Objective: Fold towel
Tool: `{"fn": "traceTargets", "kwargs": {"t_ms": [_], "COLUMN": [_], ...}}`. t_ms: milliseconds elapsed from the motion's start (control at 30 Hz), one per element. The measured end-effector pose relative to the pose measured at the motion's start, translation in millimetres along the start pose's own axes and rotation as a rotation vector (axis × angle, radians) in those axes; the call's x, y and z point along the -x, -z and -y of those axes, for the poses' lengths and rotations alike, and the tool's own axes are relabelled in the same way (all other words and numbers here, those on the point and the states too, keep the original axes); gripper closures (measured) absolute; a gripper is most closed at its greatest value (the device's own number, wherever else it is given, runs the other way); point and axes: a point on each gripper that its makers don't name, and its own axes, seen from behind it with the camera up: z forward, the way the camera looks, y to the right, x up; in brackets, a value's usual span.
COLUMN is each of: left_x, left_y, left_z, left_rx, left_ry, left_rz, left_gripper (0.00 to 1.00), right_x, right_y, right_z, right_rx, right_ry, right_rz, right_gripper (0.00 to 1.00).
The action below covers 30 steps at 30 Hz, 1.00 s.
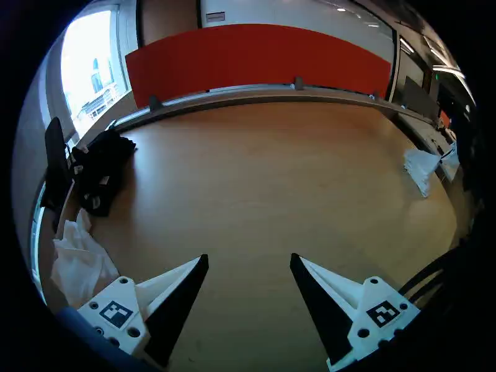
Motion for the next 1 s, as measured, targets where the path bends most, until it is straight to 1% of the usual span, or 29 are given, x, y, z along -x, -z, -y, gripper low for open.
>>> {"fn": "traceTargets", "kwargs": {"t_ms": [500,700,1000], "left_x": [-1,-1,-1], "left_y": [-2.7,-3.3,-4.3], "left_z": [-0.8,0.7,0.8], "left_rx": [-0.003,-0.006,-0.007], "left_ry": [-0.002,0.0,-0.001], "left_rz": [0.003,0.005,0.007], "left_gripper": [0.02,0.02,0.02], "right_x": [22,29,28], "right_y": [-7.3,-10.5,-14.0], "right_z": [2,1,2], "right_rx": [-0.009,-0.008,0.003], "right_ry": [-0.014,-0.023,-0.023], "right_rz": [0.045,0.063,0.064], "right_gripper": [0.96,0.96,0.96]}}
